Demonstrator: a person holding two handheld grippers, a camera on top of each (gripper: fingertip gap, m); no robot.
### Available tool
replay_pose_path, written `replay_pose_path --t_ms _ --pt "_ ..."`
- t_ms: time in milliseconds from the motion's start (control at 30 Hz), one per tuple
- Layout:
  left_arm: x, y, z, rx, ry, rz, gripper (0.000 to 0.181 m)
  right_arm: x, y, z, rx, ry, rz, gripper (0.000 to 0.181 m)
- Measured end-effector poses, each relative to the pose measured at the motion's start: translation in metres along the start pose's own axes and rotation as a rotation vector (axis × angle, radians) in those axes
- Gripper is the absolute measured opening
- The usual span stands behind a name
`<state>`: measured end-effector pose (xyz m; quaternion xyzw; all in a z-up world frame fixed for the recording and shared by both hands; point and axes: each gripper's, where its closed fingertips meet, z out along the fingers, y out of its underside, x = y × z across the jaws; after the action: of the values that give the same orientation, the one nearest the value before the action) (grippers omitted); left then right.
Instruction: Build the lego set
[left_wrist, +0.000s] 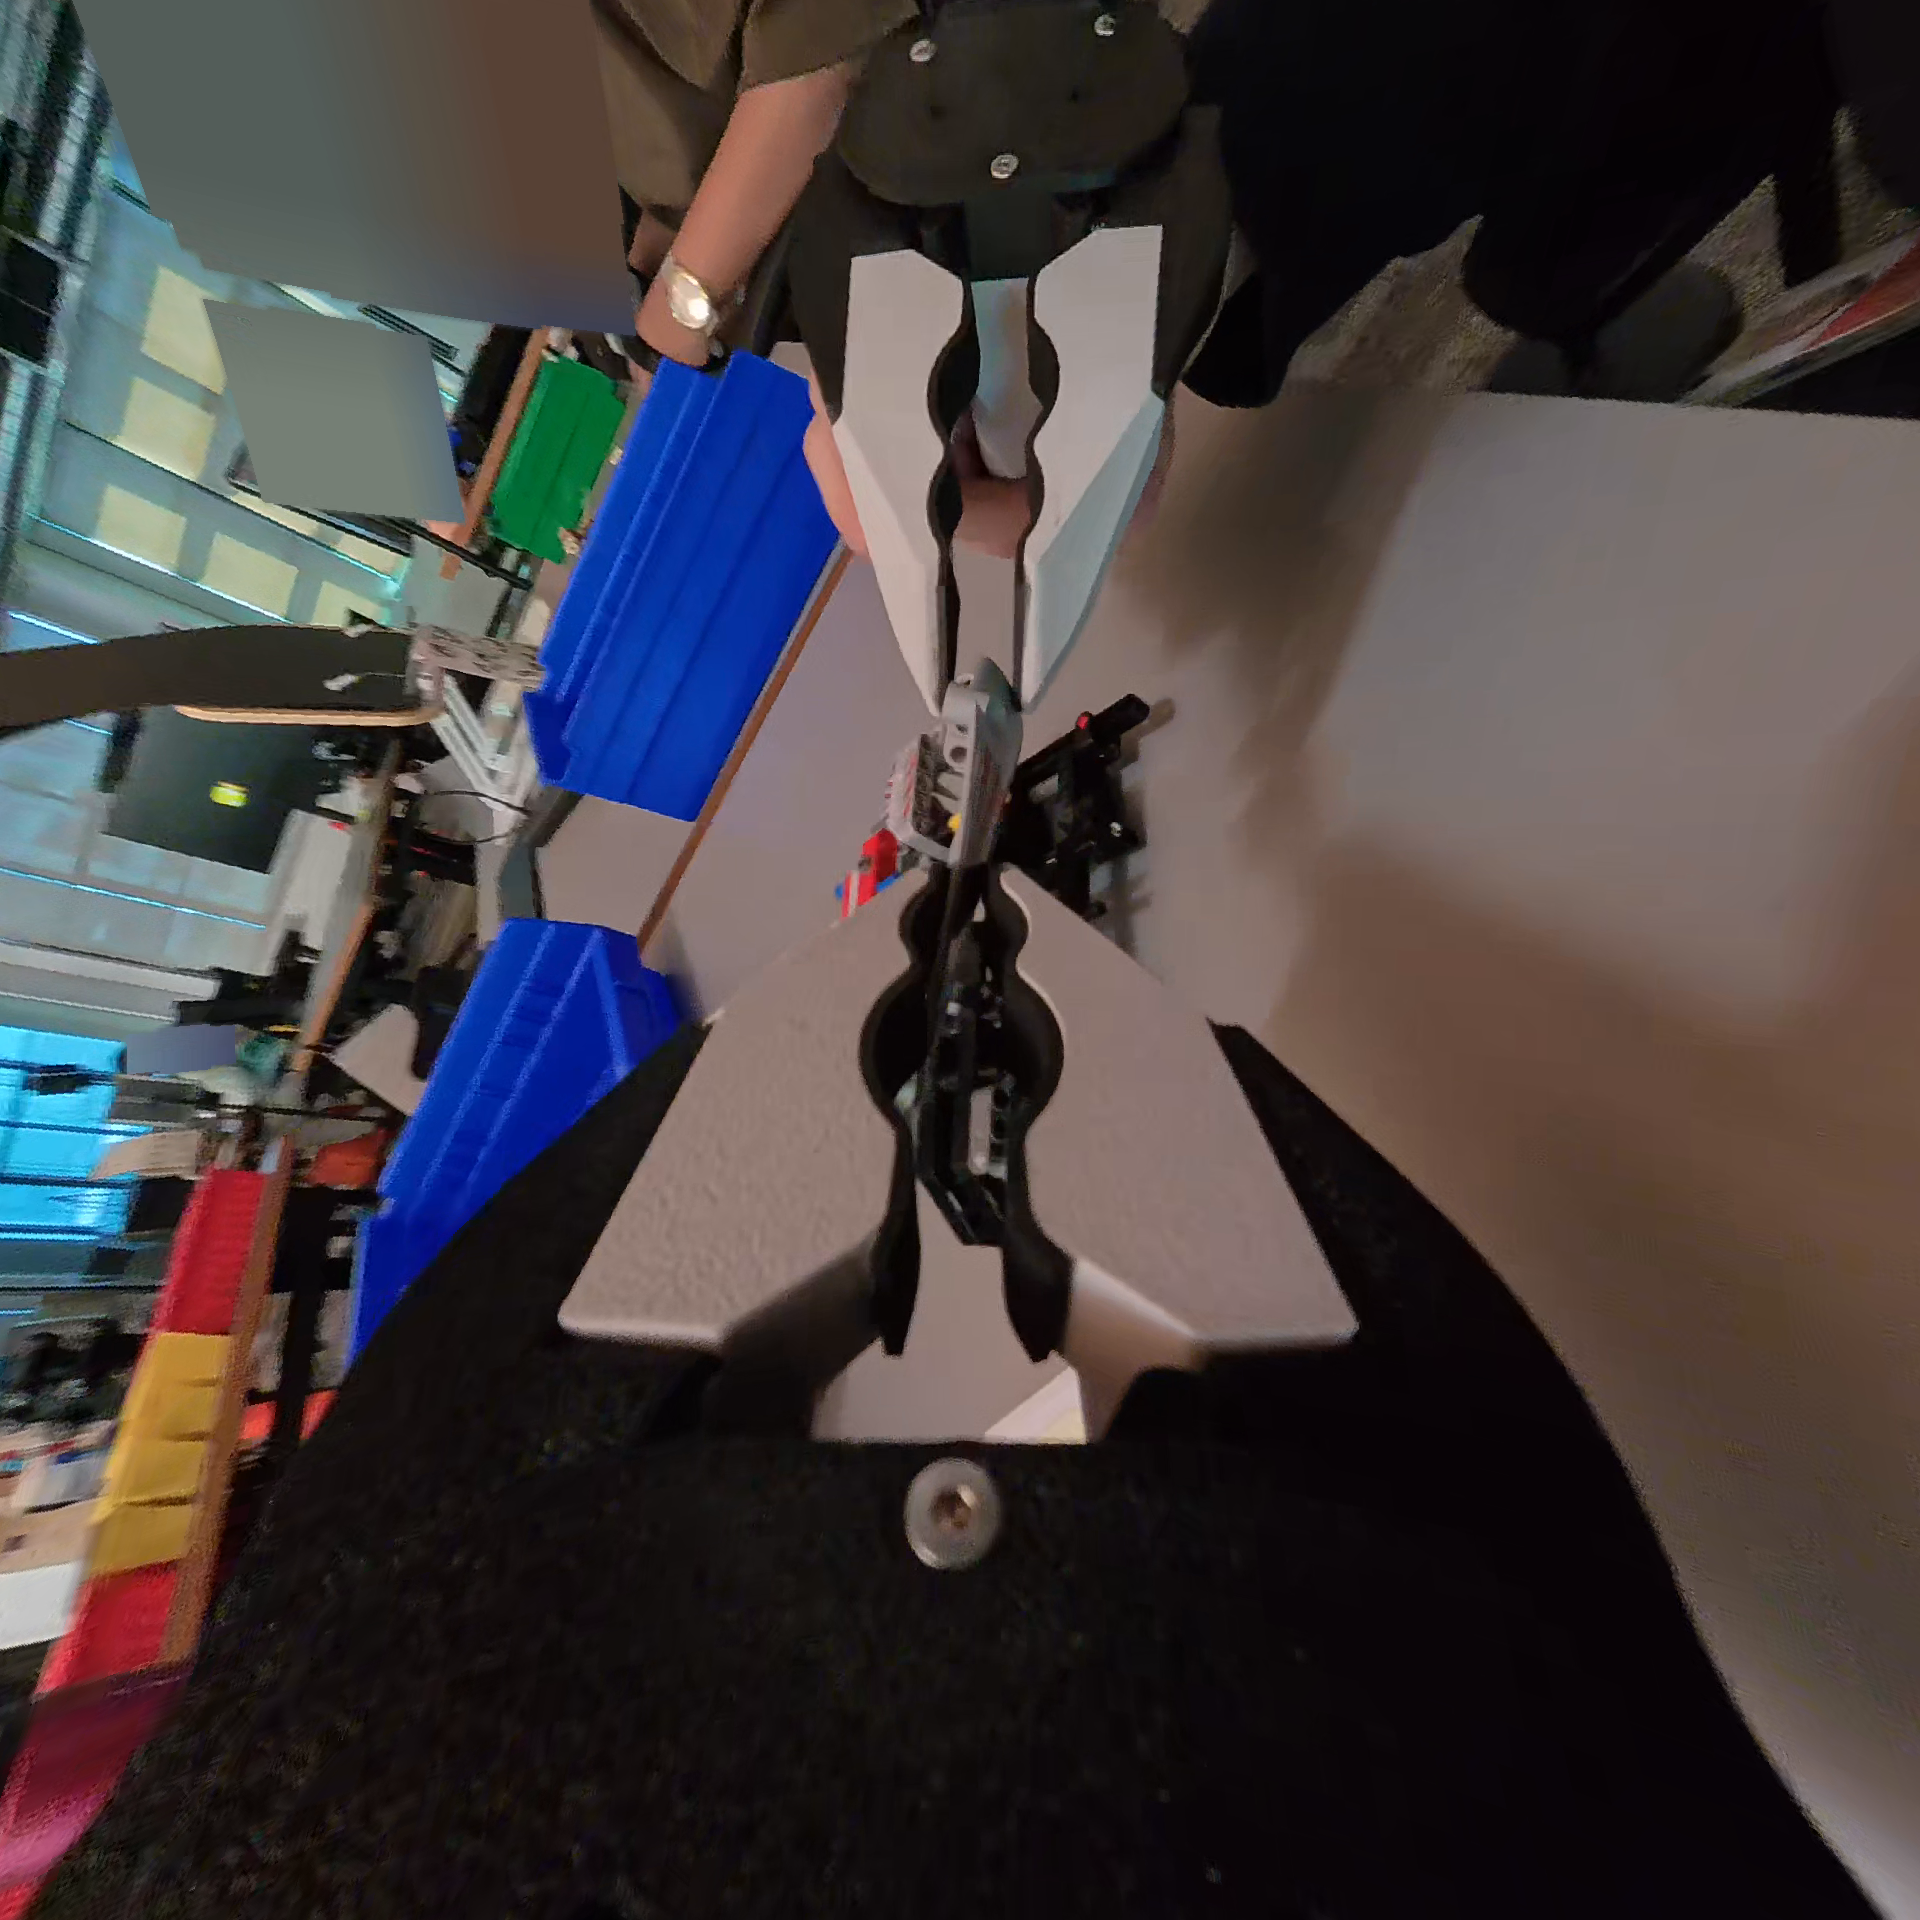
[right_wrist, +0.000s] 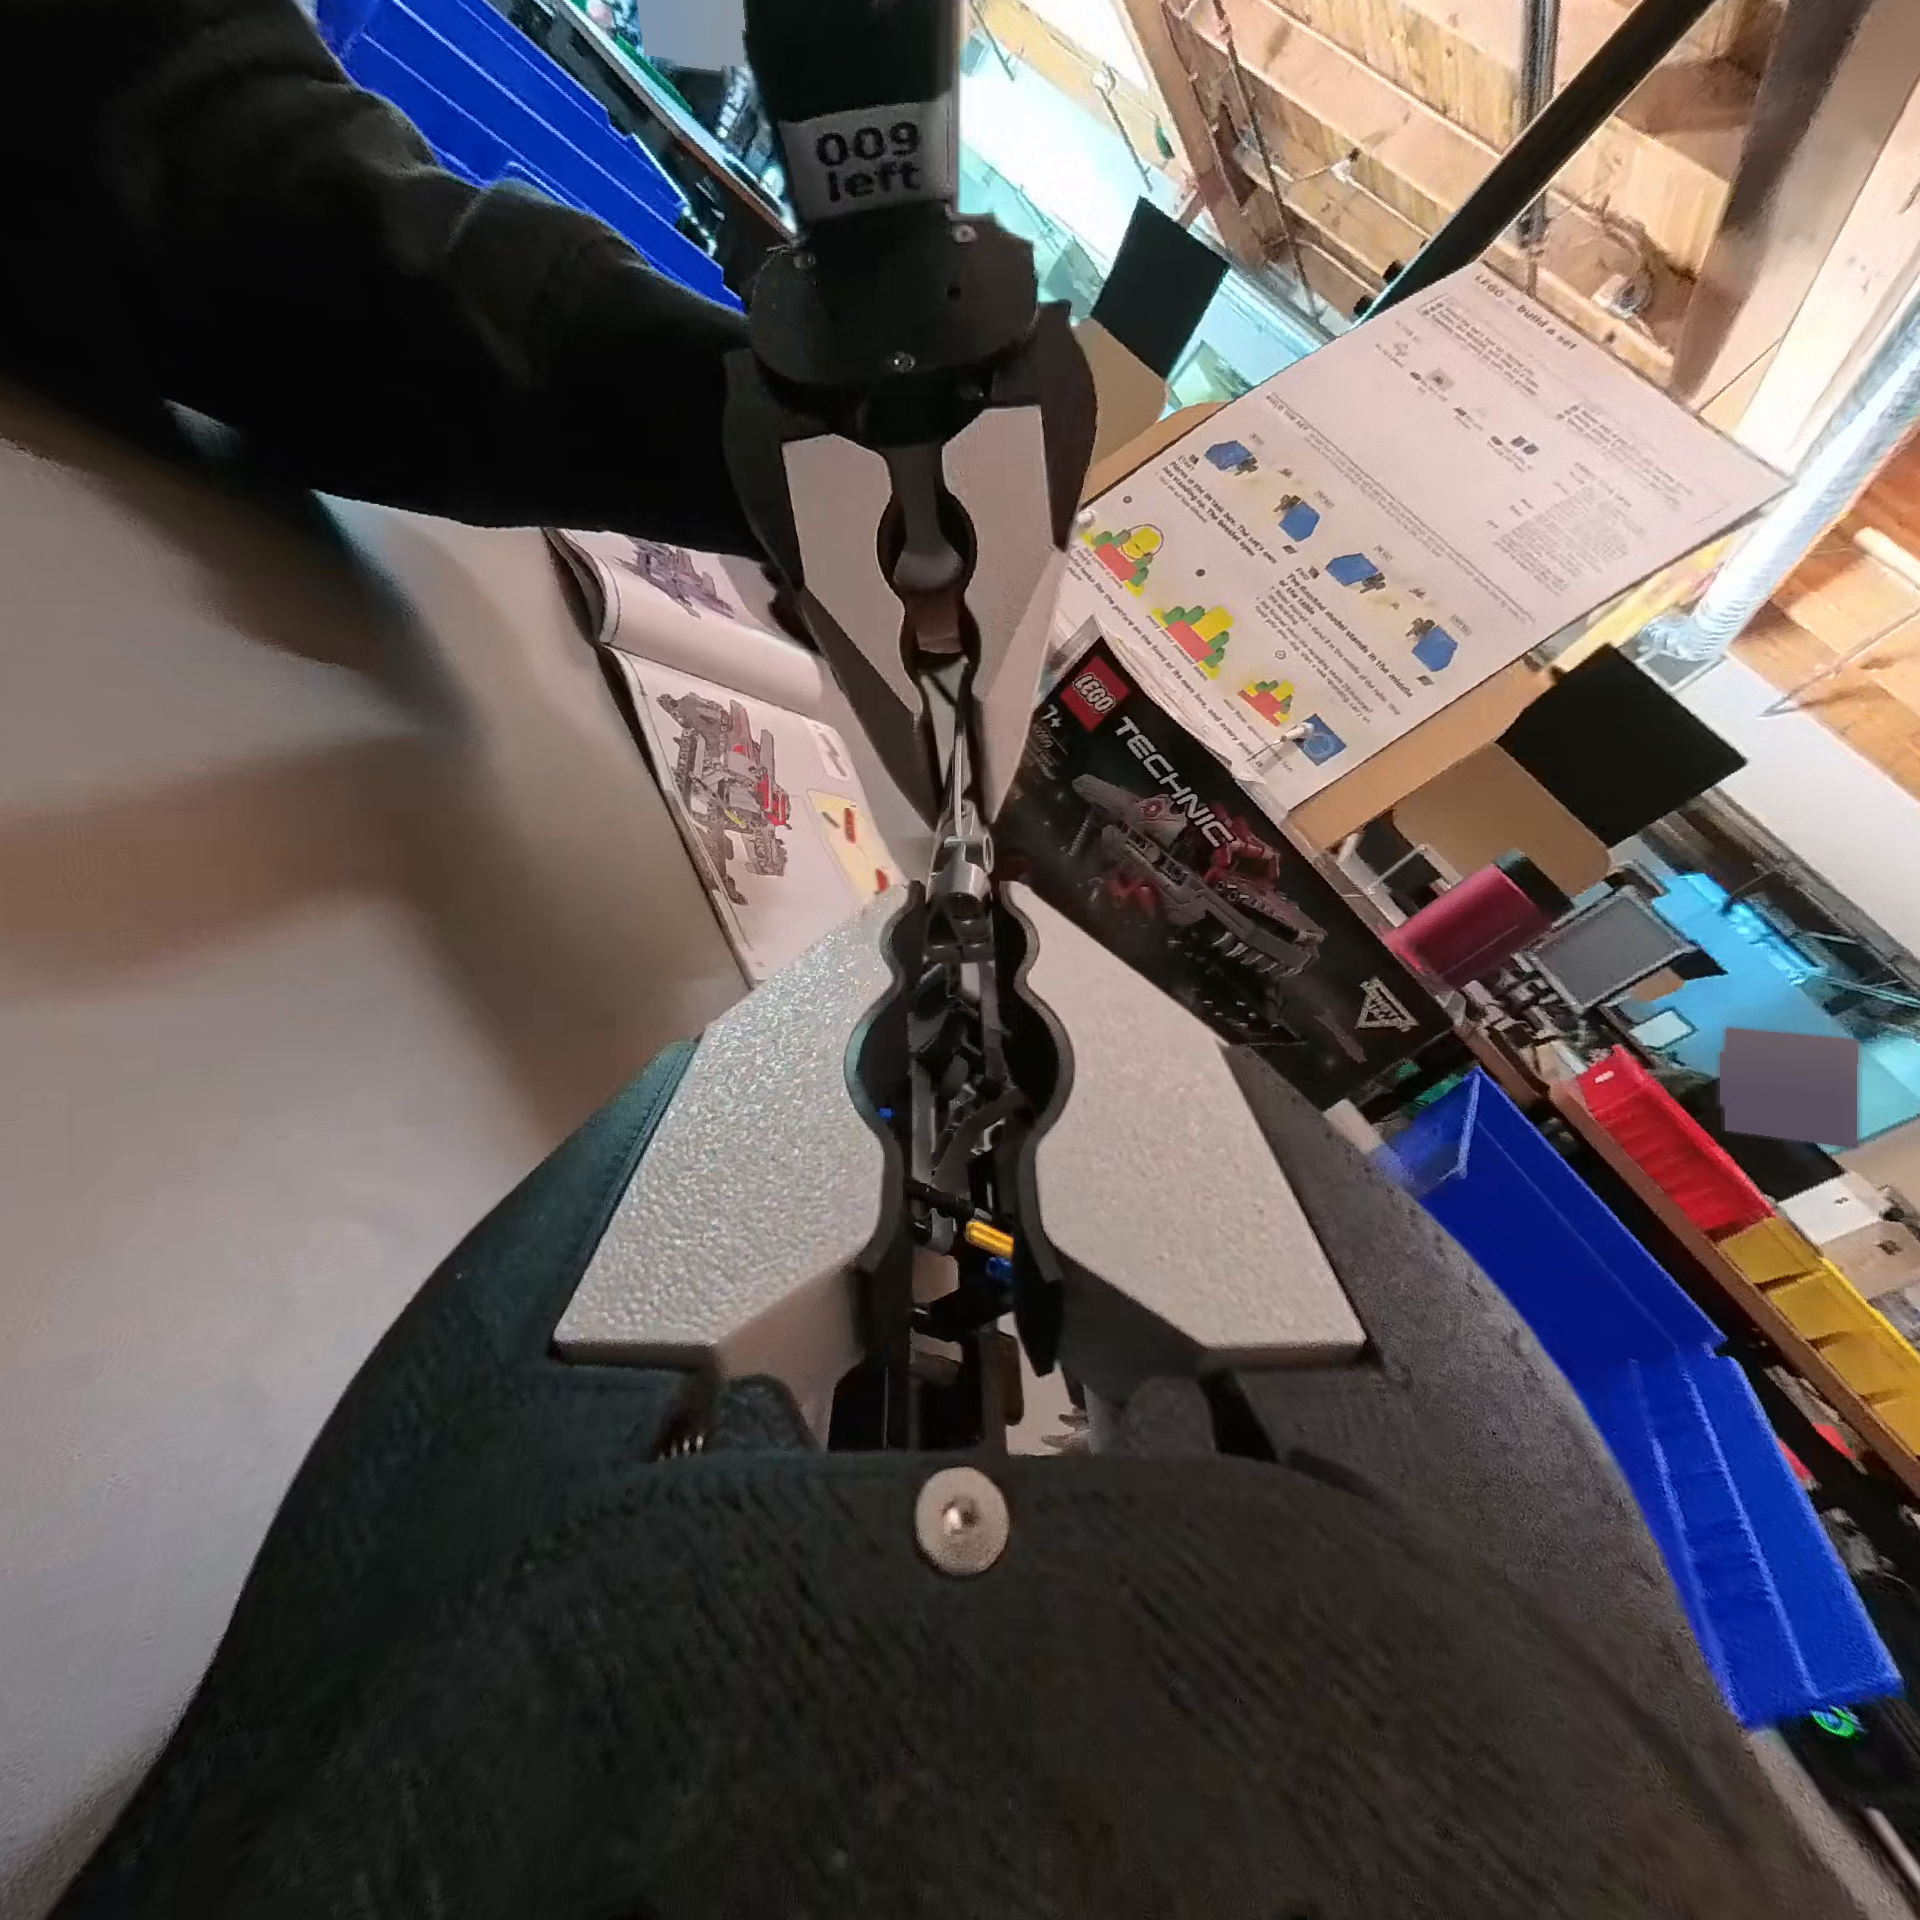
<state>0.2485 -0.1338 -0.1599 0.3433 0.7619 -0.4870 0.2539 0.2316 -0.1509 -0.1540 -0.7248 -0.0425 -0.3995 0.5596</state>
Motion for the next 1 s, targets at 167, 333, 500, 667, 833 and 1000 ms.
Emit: replay_pose_path --t_ms 167,333,500,667,833,1000 --pt "0.001 0.018 0.002 0.021 0.102 -0.308 0.004 0.027 0.017 -0.006 -0.151 0.026 0.127 0.045" --pt "0.000 0.039 0.003 0.079 0.228 -0.589 0.004 0.053 0.047 -0.001 -0.294 -0.012 0.373 0.087" --pt "0.005 0.059 0.012 0.042 0.294 -0.699 0.004 0.042 0.069 0.019 -0.395 -0.159 0.440 0.084" --pt "-0.002 0.061 0.018 0.092 0.266 -0.708 0.004 0.033 0.069 0.033 -0.357 -0.297 0.632 0.067" --pt "0.000 0.067 0.021 0.090 0.250 -0.707 0.004 0.032 0.068 0.040 -0.305 -0.260 0.650 0.061" --pt "-0.001 0.069 0.023 0.107 0.249 -0.728 0.004 0.030 0.075 0.039 -0.328 -0.260 0.669 0.058"
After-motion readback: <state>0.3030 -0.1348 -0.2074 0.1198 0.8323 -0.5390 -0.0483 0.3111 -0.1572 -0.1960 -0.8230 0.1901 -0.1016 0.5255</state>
